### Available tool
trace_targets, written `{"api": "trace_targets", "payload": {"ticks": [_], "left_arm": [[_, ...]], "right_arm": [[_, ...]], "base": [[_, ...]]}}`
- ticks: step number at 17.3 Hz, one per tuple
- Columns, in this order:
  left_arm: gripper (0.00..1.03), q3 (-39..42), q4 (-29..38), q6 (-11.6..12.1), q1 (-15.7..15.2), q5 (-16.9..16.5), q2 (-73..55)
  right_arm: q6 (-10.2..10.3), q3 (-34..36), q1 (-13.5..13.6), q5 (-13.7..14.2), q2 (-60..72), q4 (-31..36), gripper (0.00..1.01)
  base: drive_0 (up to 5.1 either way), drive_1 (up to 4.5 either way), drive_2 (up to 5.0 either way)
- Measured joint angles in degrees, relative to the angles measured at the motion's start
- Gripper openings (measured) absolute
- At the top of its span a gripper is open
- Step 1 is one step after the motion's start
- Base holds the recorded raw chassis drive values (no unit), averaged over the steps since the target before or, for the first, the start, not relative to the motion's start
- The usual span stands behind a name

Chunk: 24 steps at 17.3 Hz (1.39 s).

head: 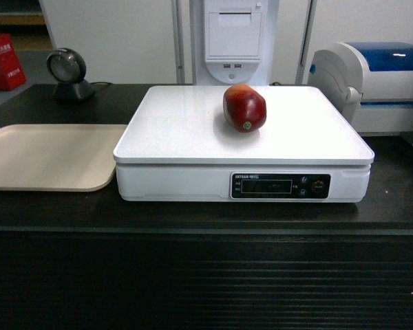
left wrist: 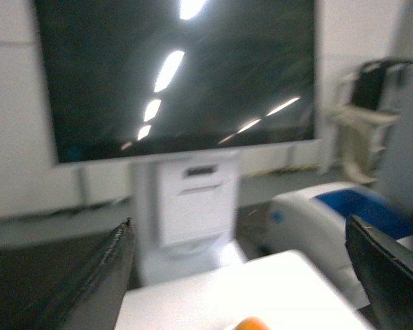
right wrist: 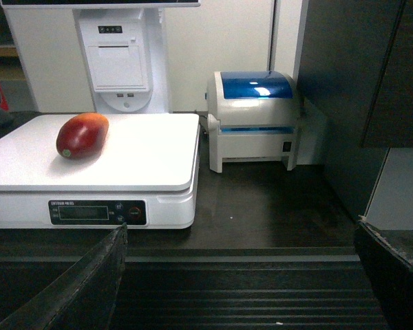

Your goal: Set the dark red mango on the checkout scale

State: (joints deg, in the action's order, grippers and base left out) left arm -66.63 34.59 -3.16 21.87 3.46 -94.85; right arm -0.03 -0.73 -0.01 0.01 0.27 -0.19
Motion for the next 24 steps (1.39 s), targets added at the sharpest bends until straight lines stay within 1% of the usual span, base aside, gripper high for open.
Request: {"api": "trace_targets", "payload": {"ticks": [2,3,5,7,9,10,11,13,14,15,17,18,19,20,24], "left_arm": [[0.82,3.1,-2.0,0.8,0.0,6.0,2.6],[0.76,6.5,-1.8,1.3,-0.3,9.5,4.7],[0.71,10.0,-0.8,1.7,-0.8,11.8,6.7],[0.66,13.2,0.4,1.9,-1.7,13.4,8.4],[0.58,17.2,2.1,2.1,-3.5,13.5,10.7],[0.49,21.8,4.1,2.1,-5.6,13.4,13.4],[0.38,26.9,5.9,2.1,-7.6,12.8,16.4],[0.13,37.0,8.9,2.2,-9.4,8.9,22.1],[0.02,46.4,10.8,2.4,-12.9,6.1,29.1],[0.02,54.3,10.3,2.4,-15.5,2.6,37.3],[0.02,57.5,8.7,2.4,-17.1,1.7,42.1],[0.02,58.8,7.4,2.4,-18.4,0.2,44.5],[0.02,59.9,6.2,2.4,-21.1,-2.9,46.7],[0.02,61.0,4.7,2.4,-22.2,-2.9,49.4],[0.02,63.6,-0.7,2.4,-21.9,-3.4,57.3]], "right_arm": [[0.0,0.0,0.0,0.0,0.0,0.0,0.98],[0.0,0.0,0.0,0.0,0.0,0.0,0.98],[0.0,0.0,0.0,0.0,0.0,0.0,0.98],[0.0,0.0,0.0,0.0,0.0,0.0,0.98],[0.0,0.0,0.0,0.0,0.0,0.0,0.98],[0.0,0.0,0.0,0.0,0.0,0.0,0.98],[0.0,0.0,0.0,0.0,0.0,0.0,0.98],[0.0,0.0,0.0,0.0,0.0,0.0,0.98],[0.0,0.0,0.0,0.0,0.0,0.0,0.98],[0.0,0.0,0.0,0.0,0.0,0.0,0.98],[0.0,0.0,0.0,0.0,0.0,0.0,0.98],[0.0,0.0,0.0,0.0,0.0,0.0,0.98],[0.0,0.0,0.0,0.0,0.0,0.0,0.98],[0.0,0.0,0.0,0.0,0.0,0.0,0.98],[0.0,0.0,0.0,0.0,0.0,0.0,0.98]], "base": [[0.0,0.00,0.0],[0.0,0.00,0.0],[0.0,0.00,0.0],[0.0,0.00,0.0],[0.0,0.00,0.0],[0.0,0.00,0.0],[0.0,0.00,0.0],[0.0,0.00,0.0],[0.0,0.00,0.0],[0.0,0.00,0.0],[0.0,0.00,0.0],[0.0,0.00,0.0],[0.0,0.00,0.0],[0.0,0.00,0.0],[0.0,0.00,0.0]]}}
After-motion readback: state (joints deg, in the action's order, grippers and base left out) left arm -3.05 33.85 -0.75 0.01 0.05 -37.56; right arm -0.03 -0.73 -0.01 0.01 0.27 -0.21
